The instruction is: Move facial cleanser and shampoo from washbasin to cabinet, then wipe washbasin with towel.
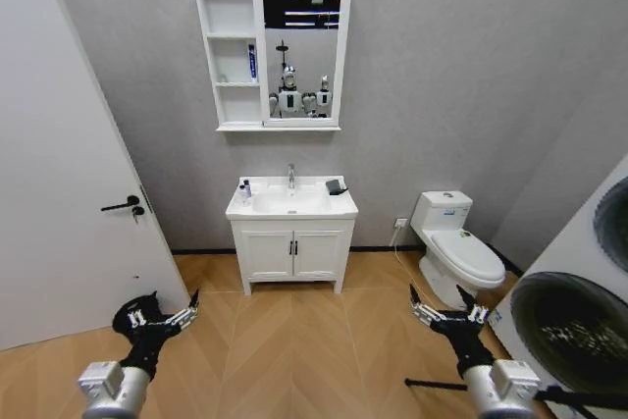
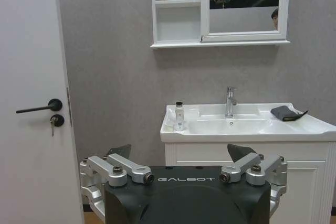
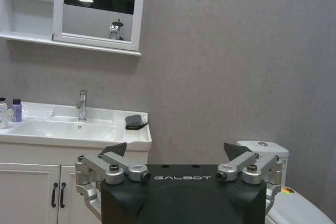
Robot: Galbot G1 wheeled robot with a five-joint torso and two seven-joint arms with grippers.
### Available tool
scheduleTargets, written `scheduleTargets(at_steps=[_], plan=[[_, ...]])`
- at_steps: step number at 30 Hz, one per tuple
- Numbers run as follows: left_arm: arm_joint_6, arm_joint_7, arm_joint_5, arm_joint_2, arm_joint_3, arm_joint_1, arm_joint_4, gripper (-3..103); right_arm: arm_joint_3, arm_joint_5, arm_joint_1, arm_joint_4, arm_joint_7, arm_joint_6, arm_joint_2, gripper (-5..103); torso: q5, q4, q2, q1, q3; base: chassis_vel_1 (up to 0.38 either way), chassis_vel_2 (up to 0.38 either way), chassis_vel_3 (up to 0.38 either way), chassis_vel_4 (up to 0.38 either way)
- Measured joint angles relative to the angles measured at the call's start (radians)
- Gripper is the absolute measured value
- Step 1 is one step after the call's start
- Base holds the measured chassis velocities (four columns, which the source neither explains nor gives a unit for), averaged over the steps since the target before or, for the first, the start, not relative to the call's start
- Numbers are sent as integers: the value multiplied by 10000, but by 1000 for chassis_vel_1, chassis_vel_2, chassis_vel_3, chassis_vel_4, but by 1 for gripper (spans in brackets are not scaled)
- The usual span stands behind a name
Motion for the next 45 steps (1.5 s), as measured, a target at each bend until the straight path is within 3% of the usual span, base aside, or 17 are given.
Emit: scheduleTargets(at_steps=[32, 45], plan=[[-279, 212, 76, -57, -103, 419, -54, 100, -20, -111, -44, 131, -226, -109, 63, 100, 0, 0, 0, -2, -1, 0, 0, 0, 0], [-295, 259, 135, -82, -53, 428, -70, 100, -29, -225, -85, 32, -242, 12, 111, 100, -1, -1, 0, -1, 0, -165, 156, 167, -153]])
